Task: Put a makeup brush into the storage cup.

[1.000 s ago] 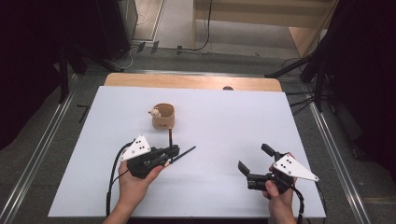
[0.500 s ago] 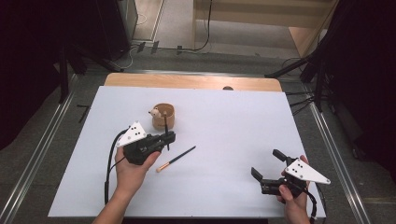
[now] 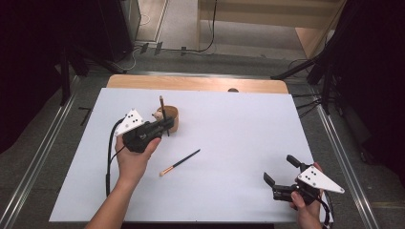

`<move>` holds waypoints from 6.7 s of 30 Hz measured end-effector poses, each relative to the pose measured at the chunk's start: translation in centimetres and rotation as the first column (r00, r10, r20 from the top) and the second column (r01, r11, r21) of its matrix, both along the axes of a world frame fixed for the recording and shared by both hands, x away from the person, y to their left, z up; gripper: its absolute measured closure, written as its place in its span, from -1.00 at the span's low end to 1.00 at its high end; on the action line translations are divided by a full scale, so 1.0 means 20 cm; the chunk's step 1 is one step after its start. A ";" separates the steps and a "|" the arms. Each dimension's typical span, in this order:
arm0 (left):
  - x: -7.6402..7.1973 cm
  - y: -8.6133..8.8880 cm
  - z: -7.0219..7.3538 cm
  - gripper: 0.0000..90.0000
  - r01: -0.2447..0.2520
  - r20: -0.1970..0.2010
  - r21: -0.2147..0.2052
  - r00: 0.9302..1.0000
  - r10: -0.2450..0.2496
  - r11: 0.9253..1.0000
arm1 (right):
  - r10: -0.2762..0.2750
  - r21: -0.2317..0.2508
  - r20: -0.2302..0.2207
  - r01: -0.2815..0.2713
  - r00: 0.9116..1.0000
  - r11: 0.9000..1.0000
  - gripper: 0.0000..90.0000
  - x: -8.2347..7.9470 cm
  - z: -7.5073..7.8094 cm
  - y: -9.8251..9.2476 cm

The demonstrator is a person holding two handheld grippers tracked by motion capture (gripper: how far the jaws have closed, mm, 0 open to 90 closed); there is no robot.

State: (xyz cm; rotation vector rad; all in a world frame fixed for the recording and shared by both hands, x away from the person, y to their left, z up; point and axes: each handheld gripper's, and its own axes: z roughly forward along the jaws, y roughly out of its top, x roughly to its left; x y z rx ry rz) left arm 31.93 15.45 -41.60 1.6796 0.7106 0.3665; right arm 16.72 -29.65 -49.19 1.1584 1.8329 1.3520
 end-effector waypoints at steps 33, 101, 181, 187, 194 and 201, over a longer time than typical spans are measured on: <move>0.31 -0.13 -0.16 0.86 -0.243 0.010 0.041 0.970 0.242 0.969 | 0.021 -0.006 -0.014 -0.021 1.000 1.000 -1.00 0.01 -0.02 -0.01; 0.26 -0.18 -0.21 0.33 -0.243 -0.022 0.089 0.969 0.246 0.966 | 0.026 -0.019 -0.025 -0.027 0.999 0.999 -1.00 0.01 -0.04 0.02; -0.33 0.39 -0.33 -1.00 -0.135 -0.099 0.075 0.985 0.142 0.988 | 0.032 -0.034 -0.035 -0.033 0.999 0.999 -1.00 0.02 -0.05 0.05; -0.39 0.46 -0.34 -1.00 -0.128 -0.096 0.079 0.986 0.136 0.989 | 0.031 -0.034 -0.034 -0.033 0.999 0.999 -1.00 0.02 -0.05 0.05; -0.45 0.51 -0.35 -1.00 -0.130 -0.102 0.106 0.985 0.141 0.986 | 0.032 -0.033 -0.035 -0.033 0.999 0.999 -1.00 0.03 -0.05 0.05; -0.49 0.61 -0.36 -1.00 -0.149 -0.112 0.097 0.981 0.160 0.984 | 0.029 -0.038 -0.030 -0.030 0.999 0.999 -1.00 0.03 -0.05 0.05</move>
